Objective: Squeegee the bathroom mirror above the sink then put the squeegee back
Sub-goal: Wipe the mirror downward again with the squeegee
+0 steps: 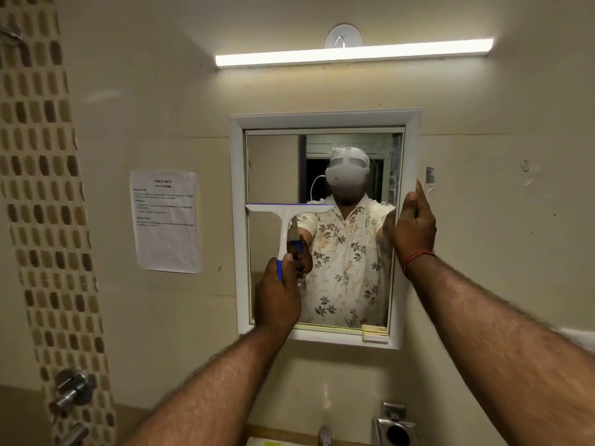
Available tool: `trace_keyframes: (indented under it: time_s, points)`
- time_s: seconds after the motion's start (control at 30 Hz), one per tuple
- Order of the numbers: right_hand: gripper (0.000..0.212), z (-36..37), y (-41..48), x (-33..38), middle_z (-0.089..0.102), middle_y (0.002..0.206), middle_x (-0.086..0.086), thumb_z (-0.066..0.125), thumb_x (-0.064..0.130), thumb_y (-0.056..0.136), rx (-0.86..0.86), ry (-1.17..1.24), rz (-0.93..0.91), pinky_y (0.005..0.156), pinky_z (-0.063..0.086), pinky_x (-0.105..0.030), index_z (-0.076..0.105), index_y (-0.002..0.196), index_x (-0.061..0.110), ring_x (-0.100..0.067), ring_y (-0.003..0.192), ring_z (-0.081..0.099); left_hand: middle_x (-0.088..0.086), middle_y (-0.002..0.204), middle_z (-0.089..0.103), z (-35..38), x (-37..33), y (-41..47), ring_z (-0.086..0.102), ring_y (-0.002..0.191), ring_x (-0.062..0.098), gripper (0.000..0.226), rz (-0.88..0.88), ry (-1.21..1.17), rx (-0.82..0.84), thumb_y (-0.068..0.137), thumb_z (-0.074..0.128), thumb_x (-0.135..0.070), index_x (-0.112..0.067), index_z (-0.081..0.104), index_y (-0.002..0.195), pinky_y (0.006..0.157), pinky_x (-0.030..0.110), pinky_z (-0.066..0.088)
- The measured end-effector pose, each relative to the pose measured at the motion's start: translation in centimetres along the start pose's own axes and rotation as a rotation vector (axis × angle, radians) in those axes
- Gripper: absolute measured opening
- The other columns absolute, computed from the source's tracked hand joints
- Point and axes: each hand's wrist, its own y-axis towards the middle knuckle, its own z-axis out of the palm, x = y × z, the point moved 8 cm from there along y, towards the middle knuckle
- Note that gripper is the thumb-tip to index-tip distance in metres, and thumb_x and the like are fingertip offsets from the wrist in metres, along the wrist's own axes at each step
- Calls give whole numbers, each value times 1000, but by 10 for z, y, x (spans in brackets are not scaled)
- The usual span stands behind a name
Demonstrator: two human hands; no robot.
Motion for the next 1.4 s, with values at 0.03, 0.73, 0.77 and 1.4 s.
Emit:
trace_keyframes:
  time_s: [0.03, 0.73, 0.77, 1.4]
  points:
    - [47, -1, -1, -2, 55, 162, 8, 43, 39, 118, -4, 0, 0, 91, 27, 11, 51, 163, 30, 4, 136, 43, -4, 82, 68, 1, 6, -7, 67, 78, 13, 65, -2, -4, 4, 102, 29, -71, -17, 65, 99, 65, 27, 52]
    - [48, -15, -52, -55, 55, 156, 13, 41, 34, 119, -8, -67, 24, 91, 29, 9, 47, 165, 23, 24, 122, 46, -3, 76, 65, 2, 92, -90, 66, 74, 27, 61, -145, 95, 15, 107, 33, -67, -15, 64, 105, 67, 38, 53]
    - [48, -16, -56, -60, 54, 148, 20, 40, 33, 119, 0, -71, 19, 90, 30, 9, 47, 165, 22, 35, 112, 45, -1, 76, 65, 2, 94, -92, 66, 73, 27, 60, -148, 105, 17, 107, 34, -67, -15, 64, 105, 67, 38, 53]
    - [49, -45, -140, -161, 65, 145, 20, 39, 47, 116, 21, -160, 167, 120, 48, -32, 51, 162, 39, 1, 130, 62, 2, 78, 66, 4, 128, -132, 67, 70, 20, 69, -283, 155, 105, 97, 28, -75, -20, 61, 121, 62, 27, 50]
